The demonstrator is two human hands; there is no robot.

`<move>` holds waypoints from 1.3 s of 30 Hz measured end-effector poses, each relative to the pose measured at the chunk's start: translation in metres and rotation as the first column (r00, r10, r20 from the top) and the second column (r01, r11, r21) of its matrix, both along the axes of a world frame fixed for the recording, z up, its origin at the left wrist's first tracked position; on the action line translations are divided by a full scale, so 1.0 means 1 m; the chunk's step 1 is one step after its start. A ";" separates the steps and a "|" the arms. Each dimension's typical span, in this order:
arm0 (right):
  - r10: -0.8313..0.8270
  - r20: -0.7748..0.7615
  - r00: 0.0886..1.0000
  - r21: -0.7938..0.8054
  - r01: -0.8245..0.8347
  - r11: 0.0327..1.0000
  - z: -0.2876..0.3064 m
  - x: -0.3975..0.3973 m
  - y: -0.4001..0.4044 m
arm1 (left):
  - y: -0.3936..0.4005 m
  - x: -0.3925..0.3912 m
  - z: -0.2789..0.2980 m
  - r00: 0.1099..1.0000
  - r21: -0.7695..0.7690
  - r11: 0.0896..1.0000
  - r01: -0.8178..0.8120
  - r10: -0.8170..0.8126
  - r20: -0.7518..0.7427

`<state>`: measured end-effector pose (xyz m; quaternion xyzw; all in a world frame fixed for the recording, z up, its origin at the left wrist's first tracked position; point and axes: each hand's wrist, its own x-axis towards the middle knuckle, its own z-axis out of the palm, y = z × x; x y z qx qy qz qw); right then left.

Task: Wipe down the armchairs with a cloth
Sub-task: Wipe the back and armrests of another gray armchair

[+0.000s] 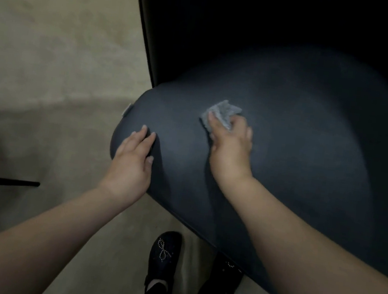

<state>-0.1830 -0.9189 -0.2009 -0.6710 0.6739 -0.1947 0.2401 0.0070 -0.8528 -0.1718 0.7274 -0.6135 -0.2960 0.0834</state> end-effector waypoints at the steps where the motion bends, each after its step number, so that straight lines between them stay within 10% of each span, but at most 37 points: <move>1: 0.102 -0.019 0.995 0.003 -0.102 0.995 0.001 0.014 -0.001 | 0.002 0.002 0.000 1.000 0.004 1.000 0.003 -0.003 0.000; 9: 0.582 -0.110 0.806 -0.037 -0.588 0.808 0.008 -0.001 0.049 | 0.010 0.005 0.003 0.994 0.045 0.993 0.106 -0.106 0.015; 16: 0.158 -0.124 0.980 -0.029 -0.162 0.986 0.020 -0.108 0.055 | 0.005 -0.005 0.026 0.996 0.061 0.994 0.088 -0.090 0.022; 22: -0.253 0.203 0.946 0.130 0.231 0.964 0.084 -0.114 0.040 | -0.003 -0.024 0.081 0.993 0.076 0.991 0.111 -0.114 0.042; 39: -0.396 0.373 0.839 0.185 0.352 0.918 0.319 -0.085 0.027 | -0.051 -0.014 0.288 0.941 -0.039 0.957 0.288 -0.275 0.196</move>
